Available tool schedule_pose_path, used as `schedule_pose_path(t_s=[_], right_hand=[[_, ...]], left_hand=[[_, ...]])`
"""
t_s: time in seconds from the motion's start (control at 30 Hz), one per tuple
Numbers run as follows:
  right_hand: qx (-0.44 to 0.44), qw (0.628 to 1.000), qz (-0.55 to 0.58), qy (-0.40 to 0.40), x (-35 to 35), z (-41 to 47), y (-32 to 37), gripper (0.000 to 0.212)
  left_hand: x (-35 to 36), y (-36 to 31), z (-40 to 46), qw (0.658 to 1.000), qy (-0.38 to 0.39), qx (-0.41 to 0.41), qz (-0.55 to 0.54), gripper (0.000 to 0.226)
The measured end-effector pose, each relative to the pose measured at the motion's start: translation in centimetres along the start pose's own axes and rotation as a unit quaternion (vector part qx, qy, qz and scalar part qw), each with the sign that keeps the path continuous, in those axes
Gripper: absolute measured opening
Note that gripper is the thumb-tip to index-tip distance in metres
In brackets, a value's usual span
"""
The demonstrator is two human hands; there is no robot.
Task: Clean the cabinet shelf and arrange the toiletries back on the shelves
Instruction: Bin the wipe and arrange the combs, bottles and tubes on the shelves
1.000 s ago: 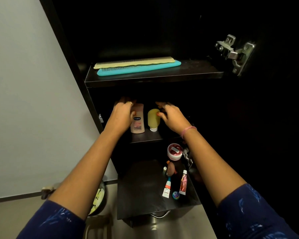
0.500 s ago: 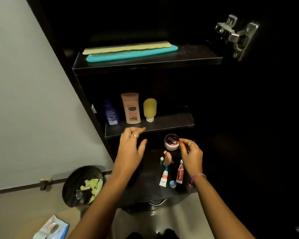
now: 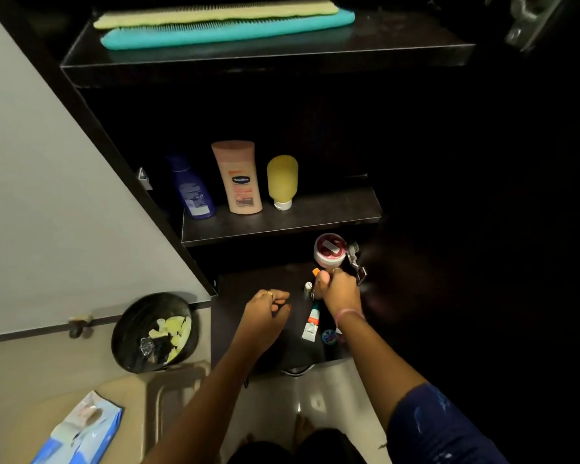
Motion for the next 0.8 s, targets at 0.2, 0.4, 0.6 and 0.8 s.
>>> schedule_pose_path(t_s=[0.2, 0.4, 0.6, 0.8], right_hand=[[-0.089, 0.995, -0.036, -0.015, -5.1, -2.5, 3.3, 0.026], [-0.253, 0.966, 0.047, 0.012, -13.4, -5.6, 13.1, 0.028], [-0.335, 0.935, 0.112, -0.018, -16.4, -2.3, 20.7, 0.033], [-0.319, 0.947, 0.031, 0.032, -12.9, 0.7, 21.8, 0.037]], left_hand=[[0.4, 0.8, 0.1, 1.0, 0.013, -0.011, -0.009, 0.026], [-0.2, -0.3, 0.6, 0.999, 0.002, -0.002, -0.049, 0.027], [-0.2, -1.2, 0.4, 0.997, 0.005, 0.024, -0.069, 0.026], [-0.3, -0.6, -0.1, 0.997, 0.005, 0.025, -0.077, 0.026]])
Point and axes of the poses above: each hand's wrist, its own z-axis towards the middle knuckle, its own x-axis out of the palm, y = z × x, the point moved 9 cm from there along z, towards the middle knuckle, and after that the axes turned 11 degrees about z, right-handed, at the moved point
